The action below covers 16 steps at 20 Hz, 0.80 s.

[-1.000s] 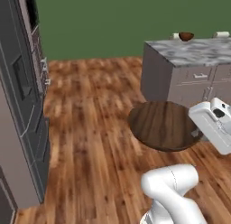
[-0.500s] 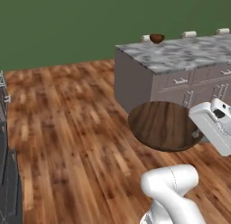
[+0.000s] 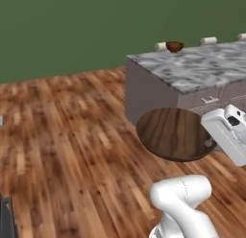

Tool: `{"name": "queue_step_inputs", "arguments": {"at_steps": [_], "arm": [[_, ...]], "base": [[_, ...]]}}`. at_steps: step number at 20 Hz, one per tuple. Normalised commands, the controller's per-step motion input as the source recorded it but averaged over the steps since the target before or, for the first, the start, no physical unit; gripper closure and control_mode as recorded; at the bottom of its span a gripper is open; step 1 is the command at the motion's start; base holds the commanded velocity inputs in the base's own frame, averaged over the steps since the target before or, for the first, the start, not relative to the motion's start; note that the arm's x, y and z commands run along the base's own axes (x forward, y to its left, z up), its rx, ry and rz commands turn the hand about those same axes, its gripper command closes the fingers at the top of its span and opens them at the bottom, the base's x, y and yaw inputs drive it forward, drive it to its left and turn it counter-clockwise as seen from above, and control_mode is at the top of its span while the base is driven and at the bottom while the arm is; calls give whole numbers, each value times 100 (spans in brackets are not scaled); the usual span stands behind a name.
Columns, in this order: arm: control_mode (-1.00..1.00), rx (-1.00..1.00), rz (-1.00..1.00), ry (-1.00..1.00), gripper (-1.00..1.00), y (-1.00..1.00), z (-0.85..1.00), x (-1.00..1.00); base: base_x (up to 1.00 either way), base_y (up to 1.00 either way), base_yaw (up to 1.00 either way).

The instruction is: Pick up the bowls from the cabinet and place each bowl in front of a stool on the dining counter.

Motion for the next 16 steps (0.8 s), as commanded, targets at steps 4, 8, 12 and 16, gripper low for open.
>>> {"name": "queue_step_inputs", "arguments": {"at_steps": [4,8,12,16], "arm": [[100,0,0,0,100,0,0,0],[100,0,0,0,100,0,0,0],[100,0,0,0,100,0,0,0],[100,0,0,0,100,0,0,0]], "base": [[100,11,0],[100,21,-2],[100,25,-5],[100,18,-3]]}}
